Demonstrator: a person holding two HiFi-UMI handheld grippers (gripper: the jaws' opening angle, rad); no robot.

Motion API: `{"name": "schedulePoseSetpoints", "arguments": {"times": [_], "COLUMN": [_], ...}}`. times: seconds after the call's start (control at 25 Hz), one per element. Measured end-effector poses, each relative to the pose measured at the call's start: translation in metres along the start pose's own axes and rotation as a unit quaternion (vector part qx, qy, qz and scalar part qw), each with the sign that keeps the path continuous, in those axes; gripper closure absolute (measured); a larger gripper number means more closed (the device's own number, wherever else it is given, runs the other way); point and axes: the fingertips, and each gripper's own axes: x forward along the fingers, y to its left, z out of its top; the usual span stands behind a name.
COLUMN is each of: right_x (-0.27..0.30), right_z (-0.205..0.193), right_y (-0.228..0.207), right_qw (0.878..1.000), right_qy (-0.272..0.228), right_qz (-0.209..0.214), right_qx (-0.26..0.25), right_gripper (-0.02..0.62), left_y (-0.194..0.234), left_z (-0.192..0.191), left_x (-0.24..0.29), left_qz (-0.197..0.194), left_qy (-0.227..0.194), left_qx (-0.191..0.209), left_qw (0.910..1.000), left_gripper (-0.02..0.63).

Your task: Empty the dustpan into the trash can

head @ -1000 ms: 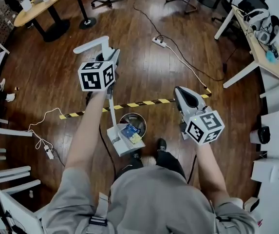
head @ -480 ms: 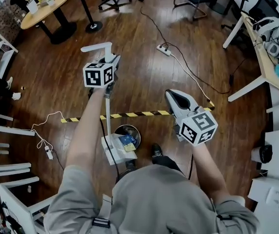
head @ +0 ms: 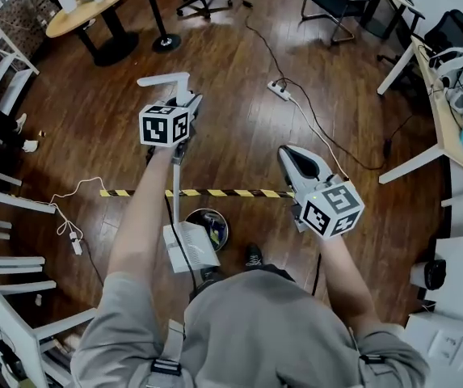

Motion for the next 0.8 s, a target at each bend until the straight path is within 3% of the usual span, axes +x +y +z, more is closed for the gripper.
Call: {"name": "schedulePoseSetpoints", "arguments": {"times": [0.44,0.8], "right_x": [0.010,0.037], "right_z": [0.003,-0.008], "right_y": [0.024,0.099], "right_qw": [0.998,0.986], "right_qy": [-0.004,0.017], "right_qz": [0.068,0.163], "right_qx": [-0.006,-0.023], "right_gripper": [0.595,0.595], "left_y": [-0.004,0.004], "left_z": [0.006,0.002], "left_x": [-0.059,-0.187], "left_qz": [0.009,0.017], "left_qy": [-0.040,-0.127], "left_qx": [-0.003,0.002], "left_qw": [0.9992,0.9918], "left_gripper": [0.497,0.496]}}
